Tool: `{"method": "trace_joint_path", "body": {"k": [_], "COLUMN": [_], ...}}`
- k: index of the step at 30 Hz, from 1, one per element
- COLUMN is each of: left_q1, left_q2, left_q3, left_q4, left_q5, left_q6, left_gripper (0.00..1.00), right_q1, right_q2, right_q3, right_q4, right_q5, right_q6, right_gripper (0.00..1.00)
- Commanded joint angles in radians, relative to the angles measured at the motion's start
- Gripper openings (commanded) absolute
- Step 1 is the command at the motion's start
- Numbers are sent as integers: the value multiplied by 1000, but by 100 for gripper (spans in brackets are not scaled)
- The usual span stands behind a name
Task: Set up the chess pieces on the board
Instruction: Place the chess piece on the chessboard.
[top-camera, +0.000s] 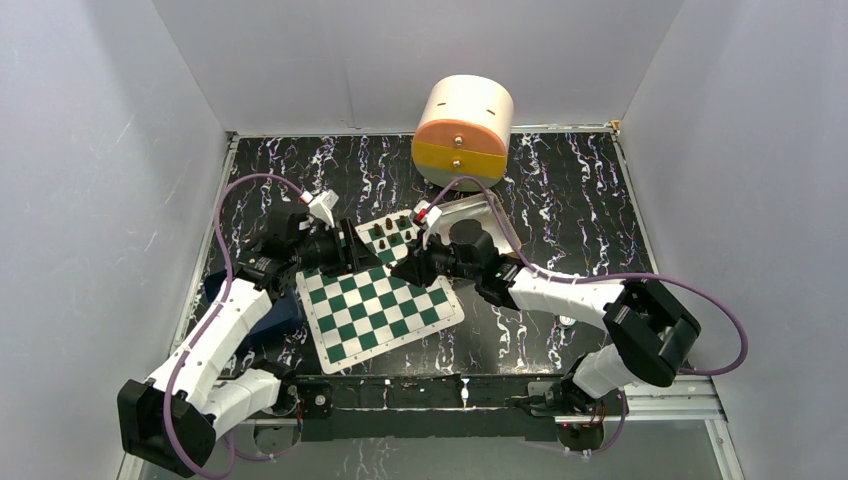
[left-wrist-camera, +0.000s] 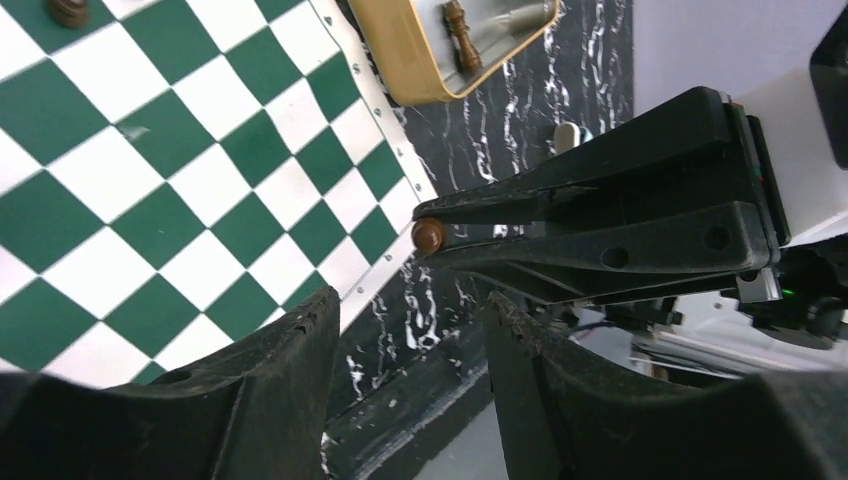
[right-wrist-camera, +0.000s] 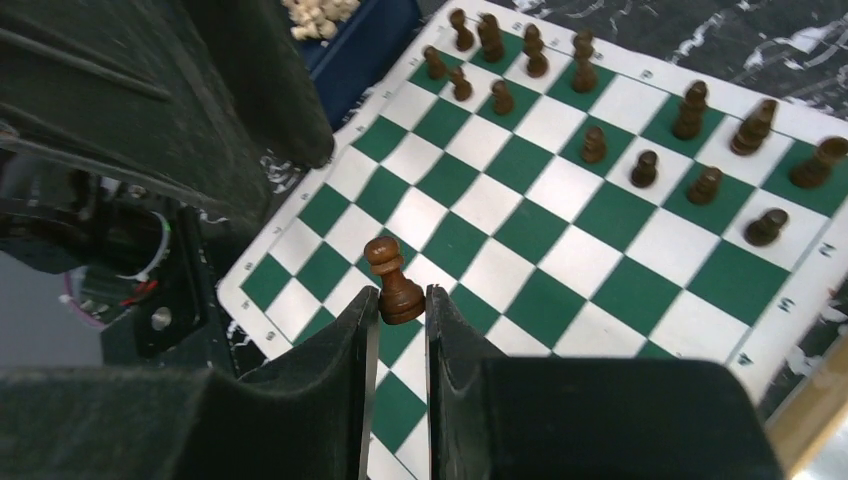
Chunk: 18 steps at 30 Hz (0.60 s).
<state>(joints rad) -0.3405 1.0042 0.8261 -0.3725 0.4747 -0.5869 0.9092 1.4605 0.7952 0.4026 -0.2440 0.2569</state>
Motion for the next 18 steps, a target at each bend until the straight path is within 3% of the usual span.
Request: {"method": "trace_joint_path", "body": {"k": [1, 18], "left_q1": [2, 3], "left_q2": [-10, 48], "left_q3": [28, 5], "left_q4": [35, 93], "left_q5": [113, 157], "left_q6": [-79, -127], "left_gripper": [52, 36], "right_q1": [5, 5], "right_q2": [-38, -35], "right_q3": [-21, -4], "right_q4": [206, 245], "right_q5": [-87, -89], "right_q6": [62, 109], "right_gripper": [17, 18]}}
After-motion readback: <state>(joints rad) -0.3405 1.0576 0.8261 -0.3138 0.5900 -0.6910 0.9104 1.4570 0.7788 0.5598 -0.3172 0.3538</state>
